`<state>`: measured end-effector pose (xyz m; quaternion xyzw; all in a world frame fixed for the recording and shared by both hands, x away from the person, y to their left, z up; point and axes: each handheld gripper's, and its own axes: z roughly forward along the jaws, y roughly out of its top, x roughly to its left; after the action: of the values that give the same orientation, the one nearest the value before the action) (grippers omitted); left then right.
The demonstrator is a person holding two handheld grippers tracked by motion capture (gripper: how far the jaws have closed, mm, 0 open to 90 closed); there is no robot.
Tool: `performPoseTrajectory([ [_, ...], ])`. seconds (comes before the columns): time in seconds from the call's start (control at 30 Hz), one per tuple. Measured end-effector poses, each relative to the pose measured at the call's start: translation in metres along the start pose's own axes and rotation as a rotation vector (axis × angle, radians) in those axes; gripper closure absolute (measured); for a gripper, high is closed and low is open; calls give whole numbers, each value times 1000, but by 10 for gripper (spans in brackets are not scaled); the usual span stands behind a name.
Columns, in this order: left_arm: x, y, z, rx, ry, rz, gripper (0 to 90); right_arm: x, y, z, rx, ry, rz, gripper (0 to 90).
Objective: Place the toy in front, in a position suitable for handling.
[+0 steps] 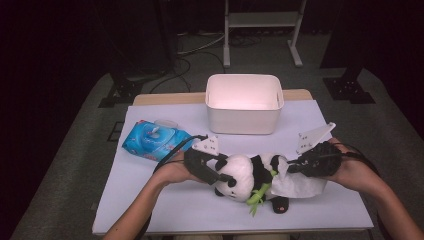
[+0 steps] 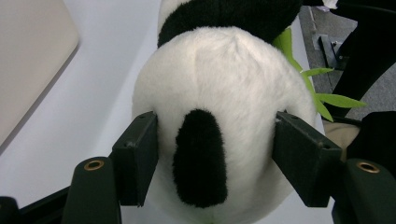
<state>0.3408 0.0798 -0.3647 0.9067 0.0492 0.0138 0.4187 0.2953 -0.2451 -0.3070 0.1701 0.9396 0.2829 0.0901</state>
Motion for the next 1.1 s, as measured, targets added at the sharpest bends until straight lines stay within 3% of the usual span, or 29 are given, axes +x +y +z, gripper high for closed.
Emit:
performPoseTrajectory([
  [0.63, 1, -2, 0, -6, -5, -6, 341, 0, -22, -9, -27, 8, 53, 842],
  [0.83, 0, -1, 0, -6, -8, -3, 344, -2, -13, -8, -31, 5, 37, 842],
  [1.1, -1, 1, 1, -3, -8, 8, 345, -7, 13, 5, -27, 33, 7, 842],
])
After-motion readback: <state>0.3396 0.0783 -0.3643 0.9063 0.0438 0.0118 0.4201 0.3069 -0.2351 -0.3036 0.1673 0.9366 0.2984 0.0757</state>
